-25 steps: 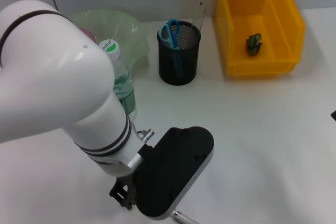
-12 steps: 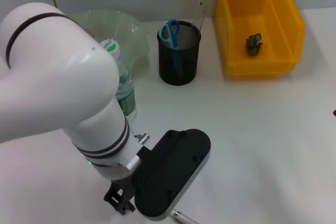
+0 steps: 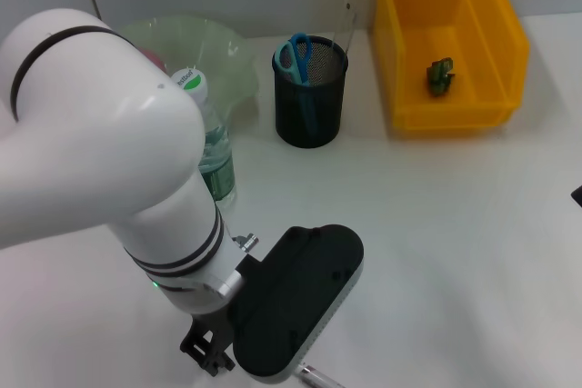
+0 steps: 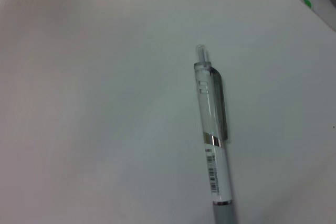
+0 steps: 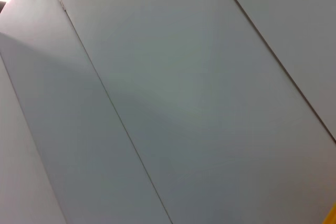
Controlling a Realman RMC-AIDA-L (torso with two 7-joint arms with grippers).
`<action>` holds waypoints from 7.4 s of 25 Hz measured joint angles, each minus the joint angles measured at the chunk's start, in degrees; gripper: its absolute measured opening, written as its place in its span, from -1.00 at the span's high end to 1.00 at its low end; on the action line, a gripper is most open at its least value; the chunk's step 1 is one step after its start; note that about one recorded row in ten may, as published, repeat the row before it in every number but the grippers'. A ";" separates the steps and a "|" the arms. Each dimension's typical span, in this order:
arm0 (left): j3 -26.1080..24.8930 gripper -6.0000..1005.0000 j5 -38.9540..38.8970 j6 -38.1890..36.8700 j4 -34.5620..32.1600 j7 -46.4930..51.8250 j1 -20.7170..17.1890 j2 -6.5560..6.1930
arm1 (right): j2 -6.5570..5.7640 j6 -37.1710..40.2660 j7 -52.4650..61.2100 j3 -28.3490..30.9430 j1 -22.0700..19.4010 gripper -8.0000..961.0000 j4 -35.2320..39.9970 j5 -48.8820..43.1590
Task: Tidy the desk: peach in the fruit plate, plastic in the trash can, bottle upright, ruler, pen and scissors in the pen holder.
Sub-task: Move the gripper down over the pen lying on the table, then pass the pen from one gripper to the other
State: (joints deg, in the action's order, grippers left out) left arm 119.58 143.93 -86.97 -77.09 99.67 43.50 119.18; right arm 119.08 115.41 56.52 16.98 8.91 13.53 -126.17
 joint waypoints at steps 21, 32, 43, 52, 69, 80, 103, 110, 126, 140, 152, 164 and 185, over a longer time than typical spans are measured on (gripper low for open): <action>0.30 -0.05 -0.94 1.11 1.15 -0.10 0.10 0.00 | 0.00 -0.02 -0.15 -0.20 0.23 -0.70 -0.66 -0.21; -0.02 0.09 -0.94 1.47 1.16 -0.39 0.27 0.00 | 0.00 -0.04 -0.26 -0.19 0.86 -0.70 -0.88 -0.21; 0.29 0.23 -0.94 2.16 1.92 -0.58 0.66 0.00 | 0.00 -0.63 -0.27 -0.27 1.63 -0.70 -0.97 -0.21; 0.32 0.24 -0.90 2.16 2.82 -0.51 0.73 0.00 | 0.00 -0.82 -0.25 -0.29 2.35 -0.70 -0.97 -0.29; -0.12 0.55 -1.02 3.18 3.08 0.00 0.72 0.00 | 0.00 -0.81 -0.20 -0.37 2.60 -0.70 -1.24 -0.30; 0.08 0.62 -0.76 3.58 3.09 0.00 0.45 0.00 | 0.00 -0.53 -0.13 -0.37 2.60 -0.70 -1.27 -0.40; 0.84 0.66 -0.63 3.96 4.90 -0.49 0.51 0.00 | 0.09 -0.63 0.12 -0.97 3.27 -0.70 -1.76 -0.48; -0.01 0.74 -0.87 3.15 3.67 -0.19 0.15 -0.01 | 0.09 -0.59 0.16 -1.06 3.32 -0.70 -1.91 -0.48; -23.21 0.72 -21.27 1.54 0.31 -9.82 -5.42 -0.34 | -0.59 6.17 0.26 0.52 2.59 -0.70 -0.82 4.65; -30.63 0.70 -34.42 7.52 5.30 -14.75 -10.87 -0.46 | -1.02 10.26 -1.50 -1.15 3.17 -0.70 -2.32 5.50; -32.38 0.68 -45.87 12.13 11.55 -18.57 -15.43 -0.39 | -0.03 9.34 -20.06 -12.77 6.13 -0.70 -1.51 4.92; -28.50 0.67 -48.60 16.33 12.10 -20.83 -17.64 -0.24 | 0.33 -1.60 -20.83 -12.95 9.51 -0.70 -9.95 5.05; -27.83 0.64 -48.66 16.94 13.19 -20.80 -17.62 -0.37 | 0.36 -4.55 -20.90 -14.71 11.55 -0.42 -13.34 3.30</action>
State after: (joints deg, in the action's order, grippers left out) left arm 91.75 95.27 -70.03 -63.89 78.86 25.88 118.81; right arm 119.44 110.86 35.62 2.27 20.46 0.19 -122.87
